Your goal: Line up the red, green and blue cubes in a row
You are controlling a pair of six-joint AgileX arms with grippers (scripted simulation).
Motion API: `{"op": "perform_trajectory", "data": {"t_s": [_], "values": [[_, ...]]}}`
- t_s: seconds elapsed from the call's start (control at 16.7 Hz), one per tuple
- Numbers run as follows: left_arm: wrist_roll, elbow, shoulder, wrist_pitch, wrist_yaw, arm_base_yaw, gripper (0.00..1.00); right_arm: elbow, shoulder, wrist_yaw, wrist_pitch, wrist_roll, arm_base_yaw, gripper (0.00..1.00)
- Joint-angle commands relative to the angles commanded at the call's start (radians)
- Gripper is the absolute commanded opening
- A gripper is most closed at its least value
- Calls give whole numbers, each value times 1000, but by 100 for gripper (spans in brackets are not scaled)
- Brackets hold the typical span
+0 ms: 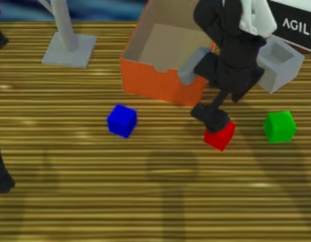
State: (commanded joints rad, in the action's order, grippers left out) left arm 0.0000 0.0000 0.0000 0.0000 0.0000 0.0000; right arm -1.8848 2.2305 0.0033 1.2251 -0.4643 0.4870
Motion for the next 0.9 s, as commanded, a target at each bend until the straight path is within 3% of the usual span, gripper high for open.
{"op": "perform_trajectory", "data": {"t_s": [0.36,0.9], "values": [[0,0,0,0,0,0,100,17,3,0,-19,0,-3,100],[0,0,0,0,0,0,100,205,96,1,-301,3,2,100]]}}
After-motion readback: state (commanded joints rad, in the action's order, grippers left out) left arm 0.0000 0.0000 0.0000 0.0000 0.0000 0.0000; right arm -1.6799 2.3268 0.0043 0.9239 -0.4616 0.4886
